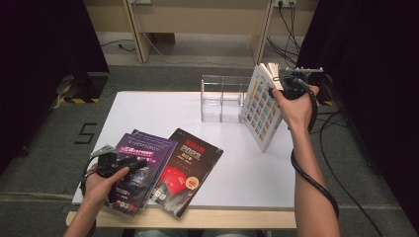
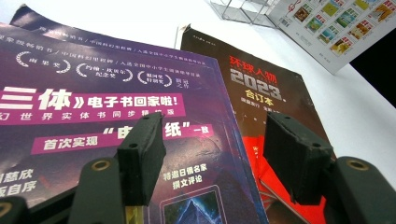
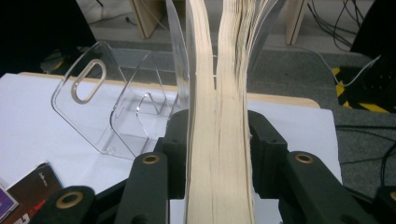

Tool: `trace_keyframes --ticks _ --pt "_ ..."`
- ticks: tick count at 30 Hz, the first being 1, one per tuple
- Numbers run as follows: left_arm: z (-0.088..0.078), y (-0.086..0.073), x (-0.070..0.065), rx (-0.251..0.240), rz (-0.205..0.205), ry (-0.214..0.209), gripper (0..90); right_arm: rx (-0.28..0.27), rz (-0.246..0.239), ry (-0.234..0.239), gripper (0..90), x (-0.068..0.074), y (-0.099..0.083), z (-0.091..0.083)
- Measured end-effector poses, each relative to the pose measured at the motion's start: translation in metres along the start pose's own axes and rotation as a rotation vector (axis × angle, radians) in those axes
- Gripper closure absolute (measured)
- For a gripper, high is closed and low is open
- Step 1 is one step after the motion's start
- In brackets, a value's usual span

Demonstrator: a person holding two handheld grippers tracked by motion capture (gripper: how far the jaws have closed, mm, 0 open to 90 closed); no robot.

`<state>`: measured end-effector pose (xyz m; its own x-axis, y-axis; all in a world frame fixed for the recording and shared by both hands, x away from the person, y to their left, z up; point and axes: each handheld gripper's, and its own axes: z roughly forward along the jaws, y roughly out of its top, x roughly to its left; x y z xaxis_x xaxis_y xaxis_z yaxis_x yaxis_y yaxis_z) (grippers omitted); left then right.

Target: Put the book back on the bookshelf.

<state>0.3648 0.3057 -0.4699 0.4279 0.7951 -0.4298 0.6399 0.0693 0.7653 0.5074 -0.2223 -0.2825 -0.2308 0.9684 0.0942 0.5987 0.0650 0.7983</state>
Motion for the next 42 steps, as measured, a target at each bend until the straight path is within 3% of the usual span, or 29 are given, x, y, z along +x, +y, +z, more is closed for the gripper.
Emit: trace_keyframes --ticks 7,21,42 --pt "0.001 -0.001 0.000 0.004 0.001 -0.001 37.5 0.041 0.003 -0.045 73.8 0.002 0.006 0.006" --pt "0.002 0.000 0.001 0.005 -0.002 -0.001 37.7 0.017 -0.073 -0.058 74.2 0.025 0.003 0.001" --pt "0.003 -0.001 0.001 0.008 -0.002 -0.003 37.7 -0.070 -0.069 -0.074 74.3 0.029 0.025 0.002"
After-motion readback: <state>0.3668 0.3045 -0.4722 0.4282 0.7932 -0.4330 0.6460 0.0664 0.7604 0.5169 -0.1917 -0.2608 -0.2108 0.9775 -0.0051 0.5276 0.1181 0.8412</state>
